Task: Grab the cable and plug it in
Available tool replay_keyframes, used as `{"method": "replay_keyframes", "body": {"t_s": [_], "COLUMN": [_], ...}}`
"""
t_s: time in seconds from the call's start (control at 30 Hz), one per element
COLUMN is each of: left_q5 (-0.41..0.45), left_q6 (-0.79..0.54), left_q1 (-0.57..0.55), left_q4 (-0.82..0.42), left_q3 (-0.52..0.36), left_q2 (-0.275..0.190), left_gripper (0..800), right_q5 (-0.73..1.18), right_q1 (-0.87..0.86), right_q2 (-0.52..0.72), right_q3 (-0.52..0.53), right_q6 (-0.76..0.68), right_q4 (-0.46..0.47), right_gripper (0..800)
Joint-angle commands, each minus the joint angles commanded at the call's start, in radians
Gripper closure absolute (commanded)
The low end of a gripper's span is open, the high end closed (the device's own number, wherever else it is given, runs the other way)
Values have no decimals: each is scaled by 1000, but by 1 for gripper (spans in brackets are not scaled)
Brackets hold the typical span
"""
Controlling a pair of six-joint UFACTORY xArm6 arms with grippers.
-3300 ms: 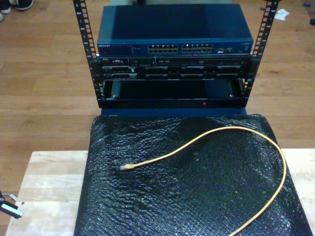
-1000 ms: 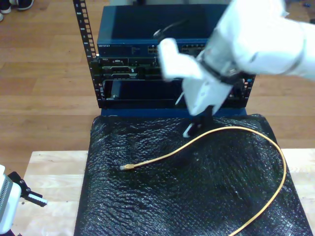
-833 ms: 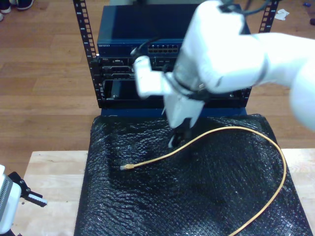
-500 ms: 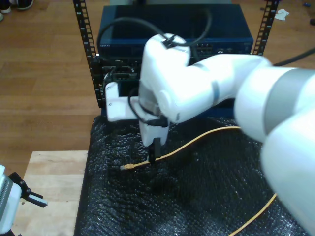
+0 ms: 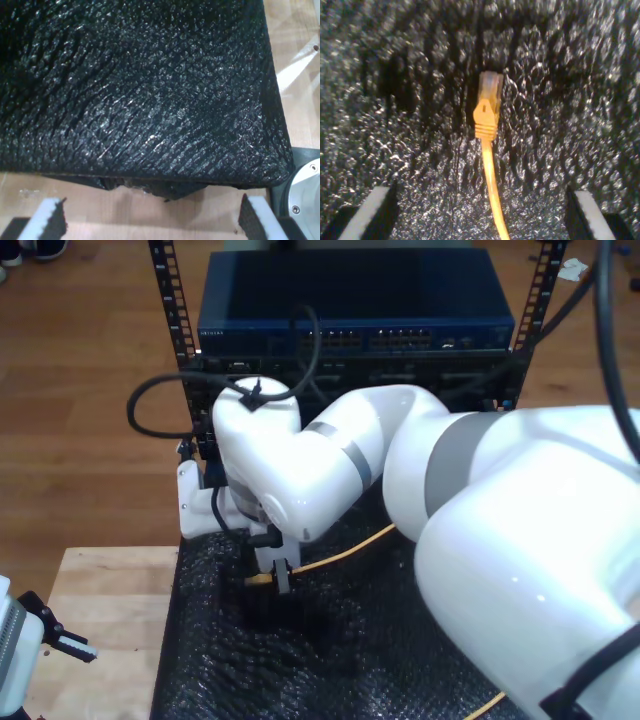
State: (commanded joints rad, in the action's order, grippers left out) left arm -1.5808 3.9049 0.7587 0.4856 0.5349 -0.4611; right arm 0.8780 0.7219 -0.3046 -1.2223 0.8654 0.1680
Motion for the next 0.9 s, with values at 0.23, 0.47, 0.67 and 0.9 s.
{"method": "replay_keyframes", "body": {"t_s": [0.23,0.47,0.67,0.9], "left_q5": [0,-6,-6,-6], "left_q6": [0,2,2,2], "left_q1": [0,0,0,0], "left_q4": [0,0,0,0], "left_q3": [0,0,0,0], "left_q2": [0,0,0,3], "left_gripper": [0,0,0,0], "right_q5": [-17,-74,-75,-89], "right_q1": [23,25,25,23], "right_q2": [-28,-72,-75,-75], "right_q3": [0,-9,-14,-11], "right_q6": [-80,-80,-81,-81], "right_q4": [11,61,68,81], "right_gripper": [27,58,284,411]}}
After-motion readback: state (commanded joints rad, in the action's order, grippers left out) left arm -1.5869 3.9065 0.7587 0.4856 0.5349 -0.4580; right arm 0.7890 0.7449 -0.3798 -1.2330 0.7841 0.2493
